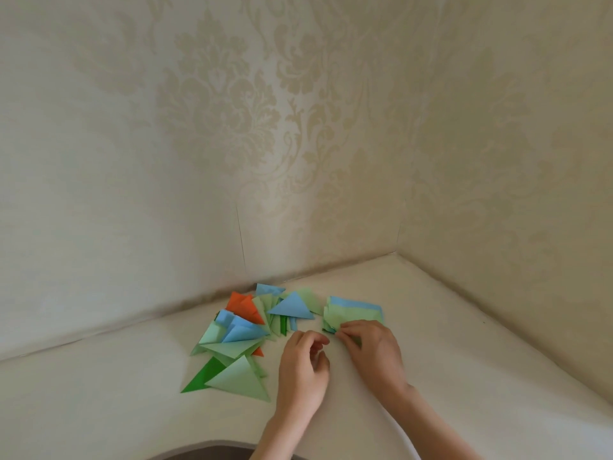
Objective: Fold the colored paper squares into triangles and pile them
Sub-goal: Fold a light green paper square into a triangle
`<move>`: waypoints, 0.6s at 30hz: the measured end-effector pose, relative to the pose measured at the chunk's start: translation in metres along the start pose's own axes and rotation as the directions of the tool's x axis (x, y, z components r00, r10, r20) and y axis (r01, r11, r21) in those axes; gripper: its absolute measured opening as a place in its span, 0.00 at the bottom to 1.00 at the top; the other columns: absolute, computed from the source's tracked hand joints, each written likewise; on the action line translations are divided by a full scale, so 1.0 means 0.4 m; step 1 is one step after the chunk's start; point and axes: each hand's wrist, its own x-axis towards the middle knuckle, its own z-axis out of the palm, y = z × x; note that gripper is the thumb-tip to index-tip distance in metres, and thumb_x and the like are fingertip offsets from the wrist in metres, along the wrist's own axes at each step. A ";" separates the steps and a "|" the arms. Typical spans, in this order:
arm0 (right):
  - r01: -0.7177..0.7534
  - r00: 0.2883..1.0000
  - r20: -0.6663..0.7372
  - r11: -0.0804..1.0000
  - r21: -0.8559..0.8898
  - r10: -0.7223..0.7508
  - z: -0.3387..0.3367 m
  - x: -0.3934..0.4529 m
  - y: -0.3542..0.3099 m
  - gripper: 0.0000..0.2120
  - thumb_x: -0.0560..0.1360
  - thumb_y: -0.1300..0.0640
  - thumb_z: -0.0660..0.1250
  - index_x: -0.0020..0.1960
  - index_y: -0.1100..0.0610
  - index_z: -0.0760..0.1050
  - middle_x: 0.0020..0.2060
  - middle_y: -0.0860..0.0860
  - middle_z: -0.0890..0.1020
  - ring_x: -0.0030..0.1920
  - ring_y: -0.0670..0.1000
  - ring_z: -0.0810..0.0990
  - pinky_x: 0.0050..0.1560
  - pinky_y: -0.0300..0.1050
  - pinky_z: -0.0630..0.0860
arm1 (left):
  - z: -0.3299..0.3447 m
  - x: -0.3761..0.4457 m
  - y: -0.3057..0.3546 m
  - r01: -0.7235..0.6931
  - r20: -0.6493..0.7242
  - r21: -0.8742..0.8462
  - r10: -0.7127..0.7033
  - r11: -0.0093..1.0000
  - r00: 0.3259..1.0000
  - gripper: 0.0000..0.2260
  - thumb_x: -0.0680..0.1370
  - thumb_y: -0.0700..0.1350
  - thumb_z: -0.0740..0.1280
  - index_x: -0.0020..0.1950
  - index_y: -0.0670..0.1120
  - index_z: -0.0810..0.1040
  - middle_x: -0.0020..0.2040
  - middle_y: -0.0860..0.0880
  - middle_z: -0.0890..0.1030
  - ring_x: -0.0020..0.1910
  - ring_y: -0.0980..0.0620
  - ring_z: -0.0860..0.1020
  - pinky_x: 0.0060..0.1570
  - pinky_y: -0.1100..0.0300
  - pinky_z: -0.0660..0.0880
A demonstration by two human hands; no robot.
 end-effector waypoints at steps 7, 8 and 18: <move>0.018 0.999 -0.046 0.996 0.092 -0.014 -0.016 0.005 0.001 0.04 0.75 0.55 0.70 0.44 0.51 0.84 0.41 0.41 0.84 0.46 0.46 0.81 0.48 0.42 0.76 | -0.001 -0.003 -0.006 0.004 -0.017 -0.029 -0.005 1.000 1.000 0.15 0.69 0.30 0.65 0.45 0.50 0.79 0.42 0.56 0.76 0.43 0.59 0.76 0.43 0.70 0.72; 0.036 0.996 -0.084 0.995 0.092 -0.028 -0.026 0.006 -0.001 0.04 0.74 0.57 0.71 0.44 0.52 0.84 0.41 0.41 0.84 0.45 0.46 0.81 0.48 0.42 0.76 | -0.001 -0.003 -0.006 0.005 -0.018 -0.035 -0.005 0.999 1.000 0.15 0.69 0.30 0.65 0.45 0.50 0.79 0.42 0.56 0.76 0.43 0.59 0.76 0.42 0.70 0.72; 0.305 0.865 -0.414 0.952 -0.015 -0.284 -0.116 -0.087 -0.021 0.02 0.70 0.59 0.75 0.42 0.55 0.83 0.41 0.44 0.82 0.43 0.47 0.78 0.46 0.44 0.75 | -0.010 -0.009 -0.001 0.019 -0.022 -0.148 -0.022 0.989 1.000 0.16 0.70 0.30 0.66 0.47 0.50 0.78 0.42 0.53 0.77 0.44 0.57 0.76 0.42 0.71 0.72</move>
